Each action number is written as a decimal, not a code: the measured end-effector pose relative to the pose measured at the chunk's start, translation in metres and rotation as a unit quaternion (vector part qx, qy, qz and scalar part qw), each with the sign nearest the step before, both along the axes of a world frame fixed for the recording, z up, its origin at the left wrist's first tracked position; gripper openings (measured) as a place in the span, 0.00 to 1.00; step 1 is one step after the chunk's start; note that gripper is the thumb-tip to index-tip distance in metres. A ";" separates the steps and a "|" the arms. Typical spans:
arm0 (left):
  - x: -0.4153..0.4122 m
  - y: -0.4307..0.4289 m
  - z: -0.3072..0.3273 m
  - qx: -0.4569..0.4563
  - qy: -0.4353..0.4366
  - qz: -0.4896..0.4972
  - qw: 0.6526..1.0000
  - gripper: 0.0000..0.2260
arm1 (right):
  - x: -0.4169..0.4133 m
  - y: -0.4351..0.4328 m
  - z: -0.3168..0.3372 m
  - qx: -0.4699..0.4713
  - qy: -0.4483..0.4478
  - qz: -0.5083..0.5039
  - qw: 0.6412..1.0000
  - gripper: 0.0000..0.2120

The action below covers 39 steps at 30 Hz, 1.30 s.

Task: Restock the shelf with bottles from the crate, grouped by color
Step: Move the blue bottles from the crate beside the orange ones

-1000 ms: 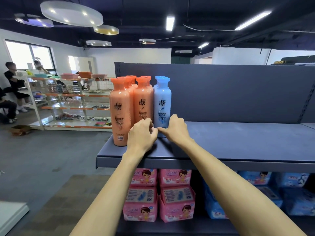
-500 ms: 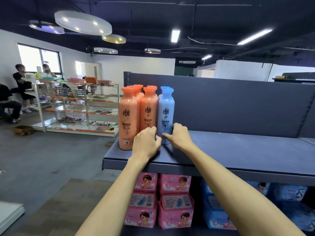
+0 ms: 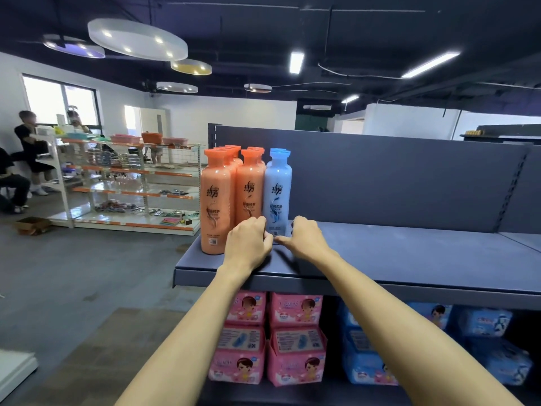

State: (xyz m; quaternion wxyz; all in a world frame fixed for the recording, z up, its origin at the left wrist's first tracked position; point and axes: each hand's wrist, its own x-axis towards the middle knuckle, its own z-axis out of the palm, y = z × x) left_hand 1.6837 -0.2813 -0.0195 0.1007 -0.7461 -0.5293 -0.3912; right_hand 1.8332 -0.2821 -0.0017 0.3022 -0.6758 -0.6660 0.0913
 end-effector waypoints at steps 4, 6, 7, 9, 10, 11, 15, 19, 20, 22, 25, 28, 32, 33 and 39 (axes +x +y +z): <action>0.002 -0.006 0.002 -0.006 0.001 -0.002 1.000 0.06 | 0.009 -0.017 0.011 0.015 -0.018 0.000 1.000 0.20; 0.003 -0.010 0.005 -0.005 0.009 0.001 1.000 0.06 | 0.011 -0.025 0.020 0.022 -0.029 -0.002 0.999 0.21; 0.003 -0.013 0.008 -0.005 0.018 0.003 1.000 0.06 | 0.012 -0.029 0.024 0.023 -0.040 -0.004 0.999 0.22; 0.002 -0.024 0.013 -0.007 0.031 0.003 0.999 0.07 | 0.015 -0.041 0.028 0.028 -0.060 0.002 0.998 0.24; 0.001 -0.032 0.013 -0.004 0.025 -0.005 1.000 0.06 | 0.018 -0.051 0.026 0.037 -0.061 0.012 0.997 0.25; 0.000 -0.043 0.009 0.007 0.010 -0.023 1.000 0.06 | 0.022 -0.065 0.020 0.052 -0.056 0.025 0.997 0.25; 0.011 -0.099 -0.032 0.078 -0.064 -0.149 0.984 0.04 | 0.043 -0.132 -0.031 0.114 0.011 0.065 0.991 0.24; 0.051 -0.139 -0.096 0.008 -0.125 -0.197 0.972 0.03 | 0.066 -0.181 -0.084 0.133 0.060 0.080 0.986 0.18; 0.062 -0.148 -0.115 -0.023 -0.140 -0.196 0.970 0.03 | 0.073 -0.190 -0.097 0.123 0.073 0.076 0.987 0.18; 0.083 -0.169 -0.156 -0.091 -0.149 -0.200 0.964 0.02 | 0.088 -0.204 -0.126 0.088 0.082 0.061 0.991 0.18; 0.101 -0.196 -0.214 -0.169 -0.105 -0.203 0.959 0.02 | 0.110 -0.218 -0.177 0.009 0.075 0.044 0.996 0.19; 0.104 -0.209 -0.259 -0.229 -0.079 -0.183 0.953 0.04 | 0.133 -0.231 -0.231 -0.041 0.093 0.008 0.995 0.17; 0.106 -0.221 -0.299 -0.301 -0.066 -0.156 0.938 0.04 | 0.161 -0.250 -0.293 -0.130 0.120 -0.065 0.982 0.16; 0.108 -0.224 -0.307 -0.319 -0.063 -0.154 0.933 0.04 | 0.167 -0.255 -0.307 -0.152 0.123 -0.077 0.978 0.16; 0.120 -0.250 -0.350 -0.400 -0.024 -0.149 0.904 0.02 | 0.195 -0.286 -0.381 -0.296 0.081 -0.100 0.947 0.15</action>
